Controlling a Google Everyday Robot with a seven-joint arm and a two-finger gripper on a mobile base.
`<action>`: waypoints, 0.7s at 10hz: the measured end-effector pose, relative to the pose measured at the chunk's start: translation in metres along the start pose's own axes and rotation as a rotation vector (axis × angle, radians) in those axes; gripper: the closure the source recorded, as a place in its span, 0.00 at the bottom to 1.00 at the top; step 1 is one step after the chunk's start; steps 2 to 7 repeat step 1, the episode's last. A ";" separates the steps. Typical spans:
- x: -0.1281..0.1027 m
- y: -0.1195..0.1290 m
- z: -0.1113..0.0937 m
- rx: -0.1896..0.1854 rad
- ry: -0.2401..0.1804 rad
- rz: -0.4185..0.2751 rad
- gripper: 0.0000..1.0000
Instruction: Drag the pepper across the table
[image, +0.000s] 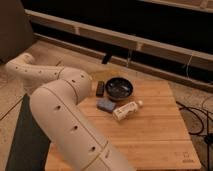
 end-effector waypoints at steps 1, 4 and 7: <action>0.000 0.000 0.000 0.000 0.000 0.000 0.24; 0.000 0.000 0.000 0.000 0.000 0.000 0.24; 0.000 0.000 0.000 0.000 0.000 0.000 0.24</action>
